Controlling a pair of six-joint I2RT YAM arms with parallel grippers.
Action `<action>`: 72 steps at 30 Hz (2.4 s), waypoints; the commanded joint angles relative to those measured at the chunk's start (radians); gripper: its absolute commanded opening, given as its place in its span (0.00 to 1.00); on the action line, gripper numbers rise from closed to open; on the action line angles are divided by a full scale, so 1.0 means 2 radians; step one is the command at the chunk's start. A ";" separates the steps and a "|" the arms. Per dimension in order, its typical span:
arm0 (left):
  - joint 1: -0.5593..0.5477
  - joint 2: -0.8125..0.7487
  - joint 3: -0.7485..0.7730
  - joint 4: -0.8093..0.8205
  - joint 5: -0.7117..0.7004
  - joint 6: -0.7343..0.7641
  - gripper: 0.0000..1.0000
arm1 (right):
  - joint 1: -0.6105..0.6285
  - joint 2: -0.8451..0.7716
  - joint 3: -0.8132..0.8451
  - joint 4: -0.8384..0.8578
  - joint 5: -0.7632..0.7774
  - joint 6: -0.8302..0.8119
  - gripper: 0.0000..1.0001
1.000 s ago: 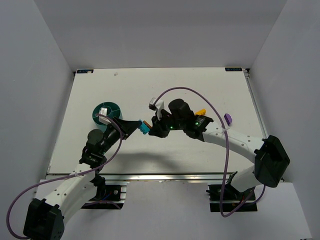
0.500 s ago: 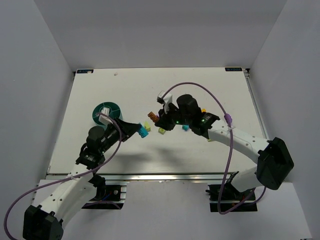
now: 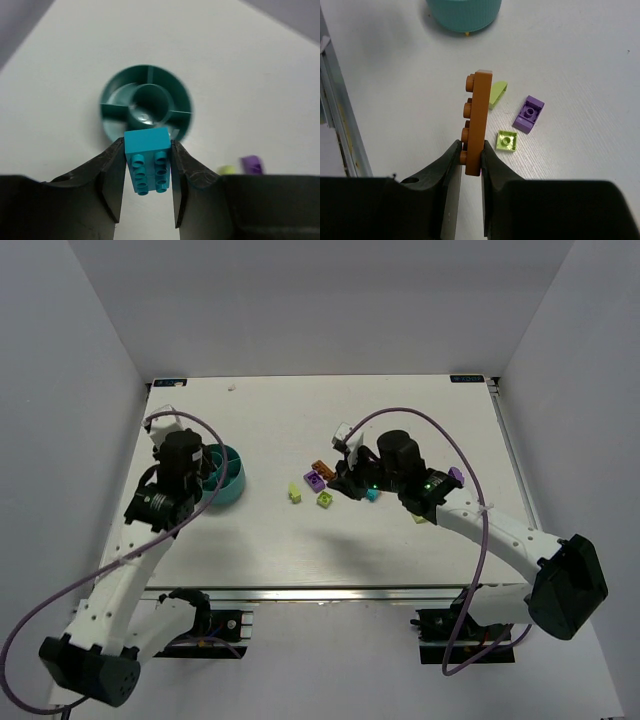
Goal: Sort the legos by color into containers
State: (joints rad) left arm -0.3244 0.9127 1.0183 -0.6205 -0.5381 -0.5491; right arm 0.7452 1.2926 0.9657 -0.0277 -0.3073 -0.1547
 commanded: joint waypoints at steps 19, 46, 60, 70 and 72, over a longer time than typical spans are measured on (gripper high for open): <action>0.158 0.207 0.019 0.141 0.021 -0.029 0.00 | -0.030 -0.039 -0.013 -0.012 -0.083 -0.052 0.00; 0.158 0.261 -0.024 0.212 0.027 -0.036 0.10 | -0.049 -0.027 -0.008 -0.008 -0.094 -0.046 0.00; 0.151 0.234 -0.039 0.217 0.027 -0.035 0.64 | -0.049 -0.026 -0.008 -0.006 -0.097 -0.045 0.00; 0.151 0.129 -0.004 0.185 0.121 0.003 0.49 | -0.049 -0.030 -0.006 -0.038 -0.173 -0.124 0.00; 0.151 0.097 -0.003 0.185 0.174 0.000 0.43 | -0.049 -0.036 -0.015 -0.030 -0.185 -0.141 0.00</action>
State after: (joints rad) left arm -0.0174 1.2209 0.9615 -0.2520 -0.3614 -0.5747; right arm 0.6491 1.2388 0.9379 -0.0933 -0.5865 -0.3359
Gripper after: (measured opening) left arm 0.439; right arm 0.232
